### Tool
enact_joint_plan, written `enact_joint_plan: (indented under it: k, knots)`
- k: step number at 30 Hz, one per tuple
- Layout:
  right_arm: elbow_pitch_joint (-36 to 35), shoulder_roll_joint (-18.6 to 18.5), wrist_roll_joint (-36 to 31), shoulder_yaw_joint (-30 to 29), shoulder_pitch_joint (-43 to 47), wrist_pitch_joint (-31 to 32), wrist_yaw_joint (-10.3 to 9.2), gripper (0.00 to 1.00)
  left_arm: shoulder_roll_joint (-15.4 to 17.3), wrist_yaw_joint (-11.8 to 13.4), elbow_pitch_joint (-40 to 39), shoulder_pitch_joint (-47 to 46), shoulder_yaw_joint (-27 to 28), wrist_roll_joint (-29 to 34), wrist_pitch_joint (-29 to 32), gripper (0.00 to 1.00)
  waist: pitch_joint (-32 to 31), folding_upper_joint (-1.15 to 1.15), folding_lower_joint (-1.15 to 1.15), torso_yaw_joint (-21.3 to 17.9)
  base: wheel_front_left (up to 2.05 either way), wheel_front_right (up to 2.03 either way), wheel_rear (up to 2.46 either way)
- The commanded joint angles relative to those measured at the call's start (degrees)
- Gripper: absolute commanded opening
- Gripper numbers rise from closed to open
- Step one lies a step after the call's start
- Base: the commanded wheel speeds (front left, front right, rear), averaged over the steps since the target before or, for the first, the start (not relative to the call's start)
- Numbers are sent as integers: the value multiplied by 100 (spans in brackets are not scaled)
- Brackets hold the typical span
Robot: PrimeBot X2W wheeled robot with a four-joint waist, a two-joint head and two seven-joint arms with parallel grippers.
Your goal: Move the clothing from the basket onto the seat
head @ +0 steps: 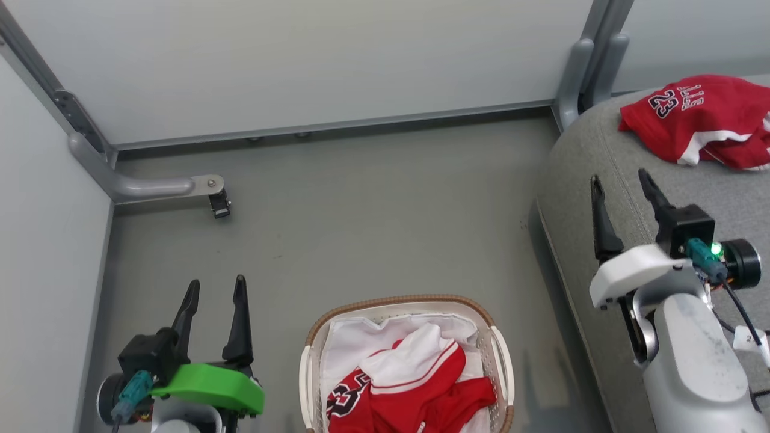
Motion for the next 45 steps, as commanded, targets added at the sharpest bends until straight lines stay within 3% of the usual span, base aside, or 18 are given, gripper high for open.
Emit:
enact_joint_plan:
  k: [1,12,20,45]
  knots:
    - [-108,-8,79,12,234,-13,-8,100,-17,2,-32,164,71,31,3,100,-232,67,1,189,0,0,0]
    - [-610,11,1138,592,1439,-13,-8,100,-57,38,-192,863,214,-2,3,100,-536,67,1,263,0,0,0]
    - [-586,9,1233,864,1758,-13,-8,100,-58,95,-191,960,131,-47,3,100,-614,67,1,258,0,0,0]
    - [-516,11,1200,943,1724,-13,-8,100,-58,98,-72,835,20,-51,3,100,-616,67,1,237,0,0,0]
